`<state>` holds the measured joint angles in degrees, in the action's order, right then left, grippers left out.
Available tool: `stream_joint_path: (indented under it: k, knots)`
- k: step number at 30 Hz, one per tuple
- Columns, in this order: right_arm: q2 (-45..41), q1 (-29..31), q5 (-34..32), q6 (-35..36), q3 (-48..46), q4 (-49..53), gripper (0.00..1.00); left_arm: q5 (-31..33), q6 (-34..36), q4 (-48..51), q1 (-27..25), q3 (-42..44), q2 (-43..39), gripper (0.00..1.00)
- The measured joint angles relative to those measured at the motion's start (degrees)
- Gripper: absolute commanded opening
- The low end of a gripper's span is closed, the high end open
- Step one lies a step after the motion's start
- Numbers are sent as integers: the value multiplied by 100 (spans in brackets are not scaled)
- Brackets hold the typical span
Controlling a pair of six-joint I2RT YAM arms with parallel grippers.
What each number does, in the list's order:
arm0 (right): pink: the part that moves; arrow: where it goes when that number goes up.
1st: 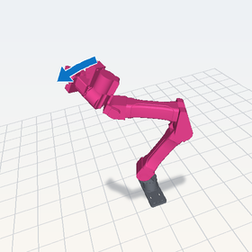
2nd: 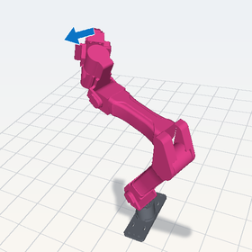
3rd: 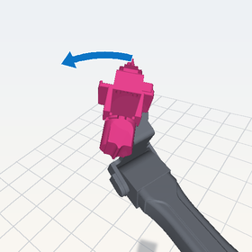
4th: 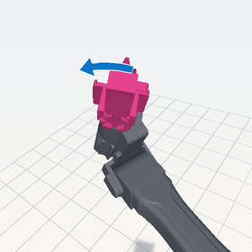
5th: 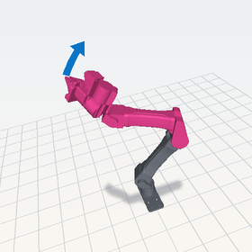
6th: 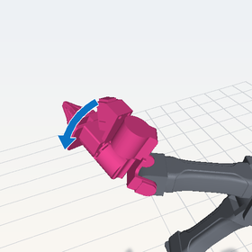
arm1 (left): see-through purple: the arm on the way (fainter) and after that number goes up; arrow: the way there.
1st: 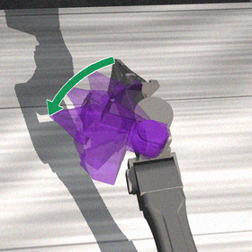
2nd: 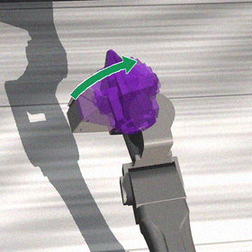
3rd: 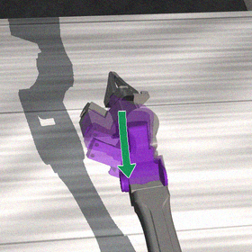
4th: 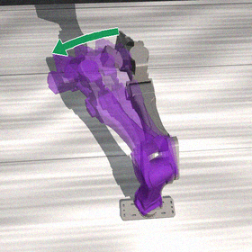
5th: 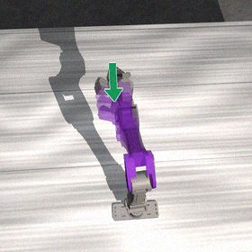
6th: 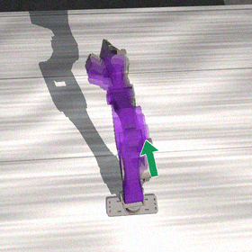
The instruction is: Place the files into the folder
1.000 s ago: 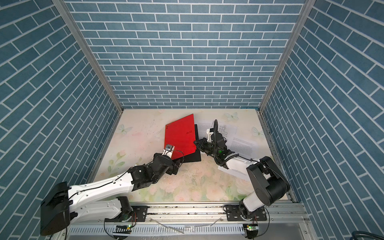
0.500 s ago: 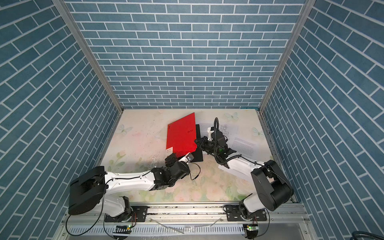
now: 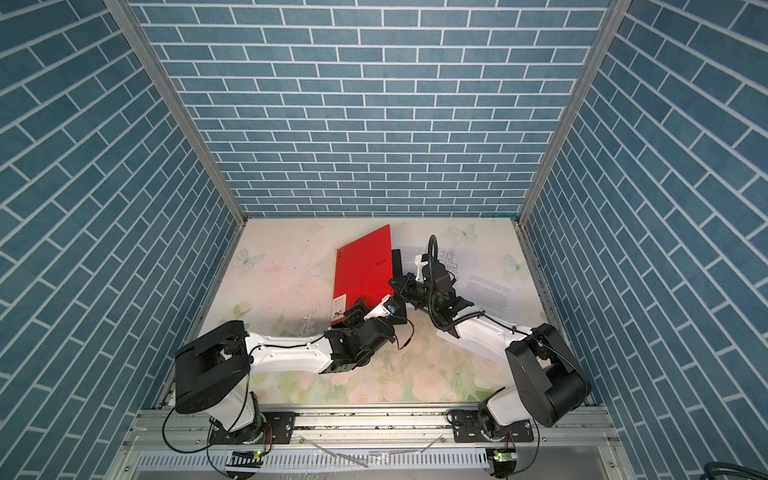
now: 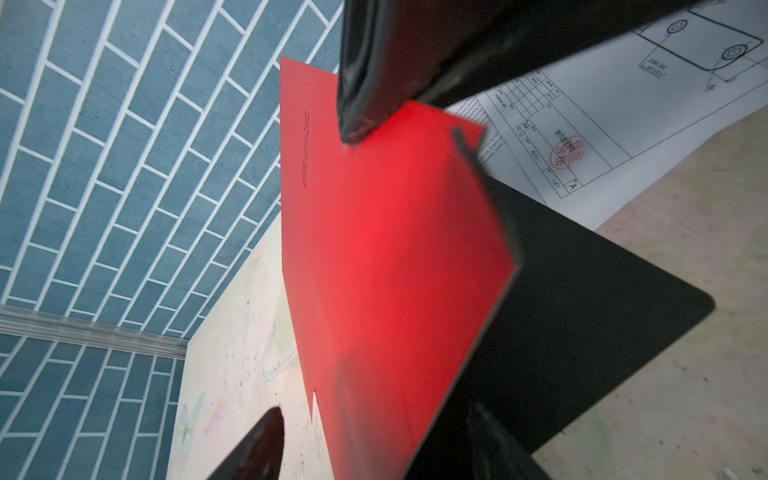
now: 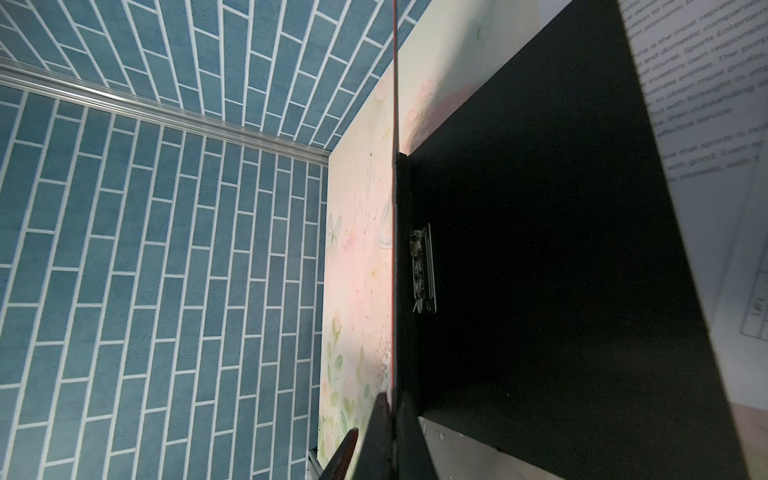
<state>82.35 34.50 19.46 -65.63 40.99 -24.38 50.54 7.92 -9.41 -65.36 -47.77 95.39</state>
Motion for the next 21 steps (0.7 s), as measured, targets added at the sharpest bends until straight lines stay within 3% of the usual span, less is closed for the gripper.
stream_joint_path:
  k: [5,11,15,17,21]
  knots:
    - [-46,0,0,-2,-2,48,3,101,55,-98,4,0,0,37]
    - [-170,0,-20,-2,-11,192,6,111,109,-203,4,-2,4,28]
    - [-275,0,-61,15,-11,306,26,96,98,-229,4,-2,4,18]
    - [-328,0,-107,50,-11,345,39,85,85,-236,4,-2,2,16]
    - [-470,0,-280,160,-11,516,57,74,-50,-177,4,2,-109,15]
